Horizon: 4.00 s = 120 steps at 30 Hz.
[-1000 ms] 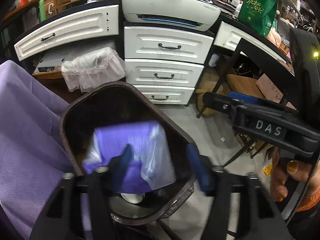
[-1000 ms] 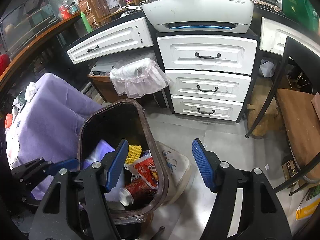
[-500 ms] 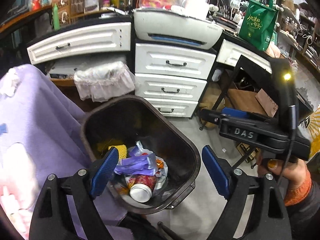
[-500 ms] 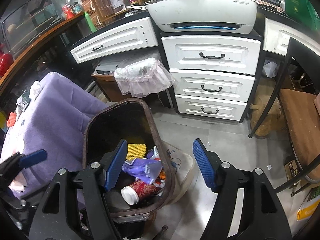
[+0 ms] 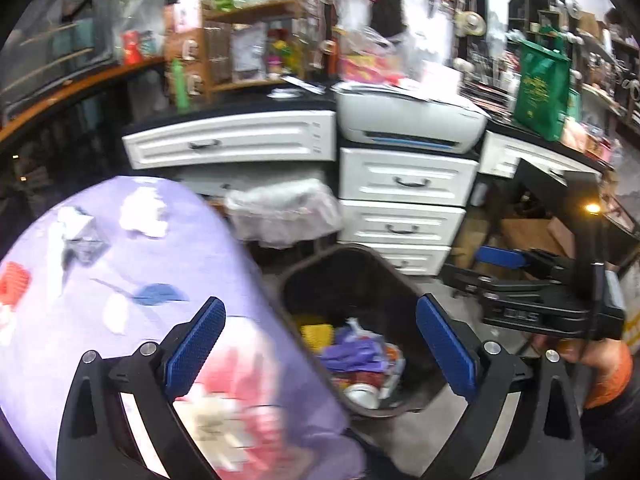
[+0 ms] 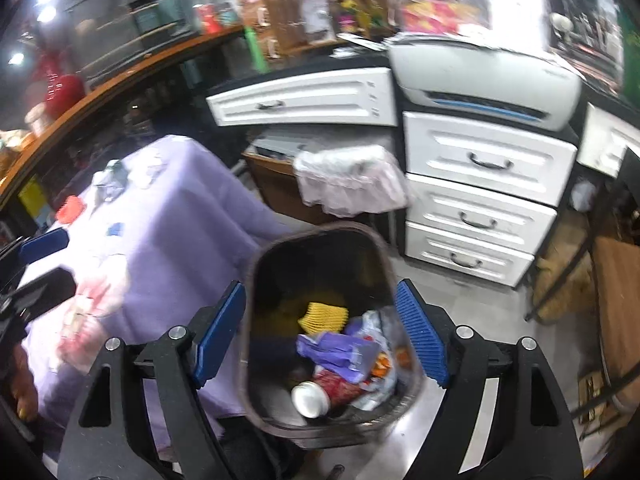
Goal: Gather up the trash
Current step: 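Move both tools back over the table toward the white tissues, then grasp a white tissue with the left tool while the right tool grasps another white tissue, then carry the left tool's tissue to the black bin while the right tool drops its tissue inside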
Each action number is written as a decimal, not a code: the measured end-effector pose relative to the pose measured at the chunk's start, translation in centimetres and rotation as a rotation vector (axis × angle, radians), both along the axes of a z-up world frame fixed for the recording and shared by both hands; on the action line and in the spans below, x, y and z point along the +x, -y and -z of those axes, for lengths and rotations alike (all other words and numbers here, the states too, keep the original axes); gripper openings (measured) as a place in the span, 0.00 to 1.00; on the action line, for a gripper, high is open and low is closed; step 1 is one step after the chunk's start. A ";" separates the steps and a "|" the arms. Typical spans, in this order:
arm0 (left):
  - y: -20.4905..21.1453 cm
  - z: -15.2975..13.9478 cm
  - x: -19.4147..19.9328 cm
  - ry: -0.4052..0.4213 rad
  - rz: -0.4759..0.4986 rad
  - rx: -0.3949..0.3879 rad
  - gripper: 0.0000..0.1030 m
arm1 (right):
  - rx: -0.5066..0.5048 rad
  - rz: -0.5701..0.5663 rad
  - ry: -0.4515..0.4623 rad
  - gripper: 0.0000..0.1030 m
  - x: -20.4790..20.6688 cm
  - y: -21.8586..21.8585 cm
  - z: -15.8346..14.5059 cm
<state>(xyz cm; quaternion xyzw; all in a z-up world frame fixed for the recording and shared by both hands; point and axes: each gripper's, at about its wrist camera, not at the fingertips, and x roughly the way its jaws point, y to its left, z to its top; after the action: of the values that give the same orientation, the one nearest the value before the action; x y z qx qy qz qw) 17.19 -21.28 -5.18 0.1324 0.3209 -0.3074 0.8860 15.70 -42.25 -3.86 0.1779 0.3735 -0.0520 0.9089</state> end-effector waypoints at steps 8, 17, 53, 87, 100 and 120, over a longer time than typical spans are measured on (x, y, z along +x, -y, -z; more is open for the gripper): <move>-7.0 -2.0 3.8 0.047 -0.174 0.023 0.93 | -0.006 -0.097 0.052 0.81 3.0 -3.9 -2.4; -15.3 -1.7 8.9 0.021 -0.362 0.057 0.93 | 0.002 -0.210 0.078 0.81 7.0 -8.9 -4.2; -20.7 1.2 21.4 -0.057 -0.558 0.027 0.13 | -0.056 -0.451 0.011 0.81 22.3 -18.2 -3.7; -19.2 -1.4 16.0 0.001 -0.521 -0.015 0.13 | -0.048 -0.453 0.027 0.22 18.5 -16.8 -5.5; -13.6 -2.7 5.1 0.031 -0.373 -0.085 0.13 | -0.015 -0.399 0.115 0.22 6.9 -13.5 -7.7; -6.0 -2.3 -1.2 0.023 -0.196 -0.136 0.13 | -0.045 -0.277 0.051 0.22 -0.5 -9.0 -4.0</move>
<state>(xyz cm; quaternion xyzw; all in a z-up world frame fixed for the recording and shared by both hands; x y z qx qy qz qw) 16.00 -15.28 -2.85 0.0433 0.3005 -0.2387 0.9224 15.20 -33.23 0.17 0.1056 0.3701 0.0701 0.9203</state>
